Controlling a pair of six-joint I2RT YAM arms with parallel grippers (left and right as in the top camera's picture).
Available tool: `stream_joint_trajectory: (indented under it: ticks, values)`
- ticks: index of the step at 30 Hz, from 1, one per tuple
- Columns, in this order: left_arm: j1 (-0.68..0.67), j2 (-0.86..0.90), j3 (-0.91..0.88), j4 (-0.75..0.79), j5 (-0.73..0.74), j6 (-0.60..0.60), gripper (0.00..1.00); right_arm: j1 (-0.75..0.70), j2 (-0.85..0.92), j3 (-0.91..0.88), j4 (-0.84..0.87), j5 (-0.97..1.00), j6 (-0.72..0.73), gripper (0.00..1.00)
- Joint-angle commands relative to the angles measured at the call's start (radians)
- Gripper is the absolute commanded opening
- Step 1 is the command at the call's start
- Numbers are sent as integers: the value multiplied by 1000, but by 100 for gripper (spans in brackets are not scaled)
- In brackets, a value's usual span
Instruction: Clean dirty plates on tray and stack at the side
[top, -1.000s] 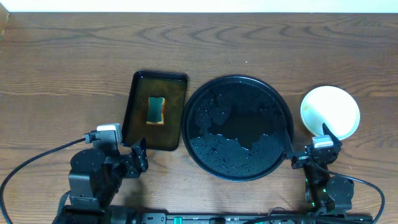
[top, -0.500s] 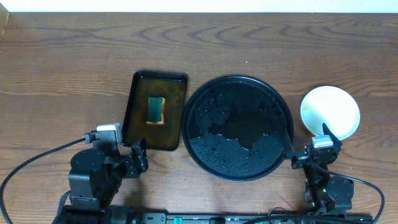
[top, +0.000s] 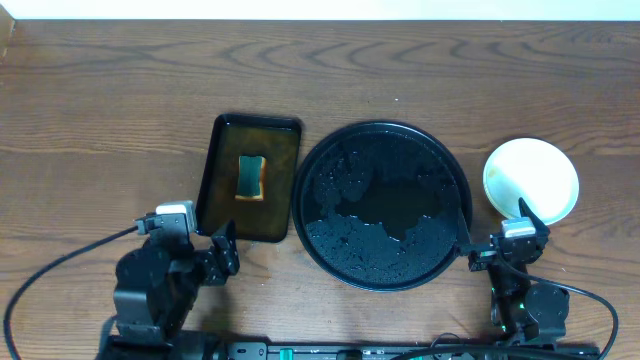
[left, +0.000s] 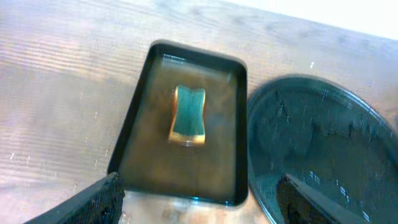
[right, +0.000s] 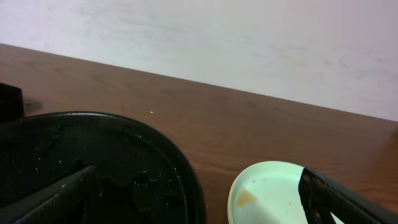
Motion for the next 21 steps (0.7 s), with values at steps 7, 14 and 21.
stream_joint_trajectory:
  ticks: [7,14,21]
  values:
    - [54,-254,-446,497,8,21,79,5,0,-3,-2,6,-7,99]
    - [91,-355,-624,818,7,63,79,5,0,-3,-1,6,-7,99]
    - [98,-370,-624,653,4,111,79,5,0,-3,-2,6,-7,99]
